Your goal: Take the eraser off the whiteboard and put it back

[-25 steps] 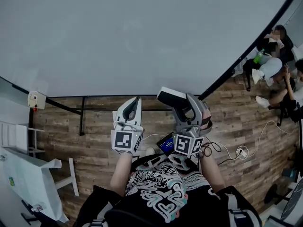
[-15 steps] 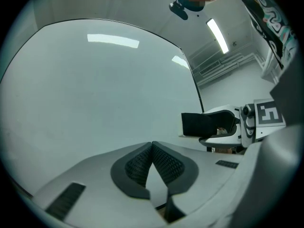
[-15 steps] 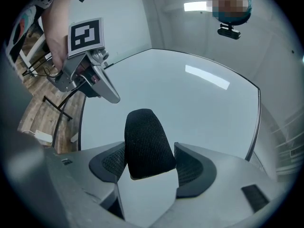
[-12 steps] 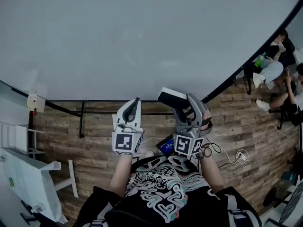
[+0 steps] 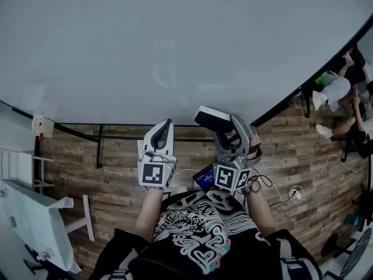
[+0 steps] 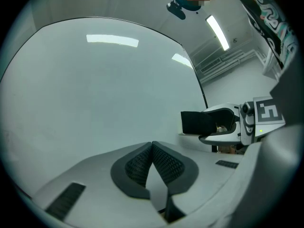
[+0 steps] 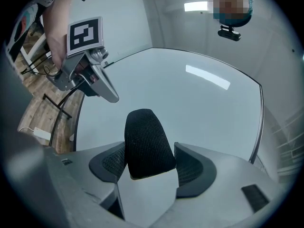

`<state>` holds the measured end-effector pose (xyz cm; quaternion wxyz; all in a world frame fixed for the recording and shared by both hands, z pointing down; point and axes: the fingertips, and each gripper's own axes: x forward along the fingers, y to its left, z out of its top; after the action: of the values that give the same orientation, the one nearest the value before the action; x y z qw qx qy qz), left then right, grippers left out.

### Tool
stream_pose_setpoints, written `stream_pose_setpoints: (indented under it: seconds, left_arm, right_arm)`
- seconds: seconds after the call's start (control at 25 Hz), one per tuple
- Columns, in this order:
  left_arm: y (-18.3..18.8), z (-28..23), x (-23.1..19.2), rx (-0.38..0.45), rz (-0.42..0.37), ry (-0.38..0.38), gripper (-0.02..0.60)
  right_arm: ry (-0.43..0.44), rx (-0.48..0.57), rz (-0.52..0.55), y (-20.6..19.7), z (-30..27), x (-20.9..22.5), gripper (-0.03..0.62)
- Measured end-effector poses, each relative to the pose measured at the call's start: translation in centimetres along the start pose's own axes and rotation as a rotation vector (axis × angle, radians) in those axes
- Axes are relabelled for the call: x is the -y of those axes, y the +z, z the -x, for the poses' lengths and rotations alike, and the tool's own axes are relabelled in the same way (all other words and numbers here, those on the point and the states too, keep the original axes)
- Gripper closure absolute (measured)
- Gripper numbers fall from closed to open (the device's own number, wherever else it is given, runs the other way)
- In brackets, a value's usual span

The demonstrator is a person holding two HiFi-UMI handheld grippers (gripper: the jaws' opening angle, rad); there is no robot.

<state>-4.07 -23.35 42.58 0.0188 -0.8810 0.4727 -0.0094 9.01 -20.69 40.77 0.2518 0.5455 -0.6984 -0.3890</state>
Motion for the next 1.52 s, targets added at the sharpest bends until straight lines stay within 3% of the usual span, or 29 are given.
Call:
stream_pose_setpoints:
  seconds: [0.52, 1.52]
  left_arm:
    - [-0.4, -1.1, -0.7, -0.007, -0.004, 0.015, 0.560]
    - [-1.6, -2.3, -1.3, -0.044, 0.022, -0.014, 0.560]
  right_arm:
    - [-0.004, 0.066, 0.014, 0.6, -1.9, 0.3, 0.270]
    - [-0.032, 0.061, 0.061, -0.1, -3.6, 0.0, 0.273]
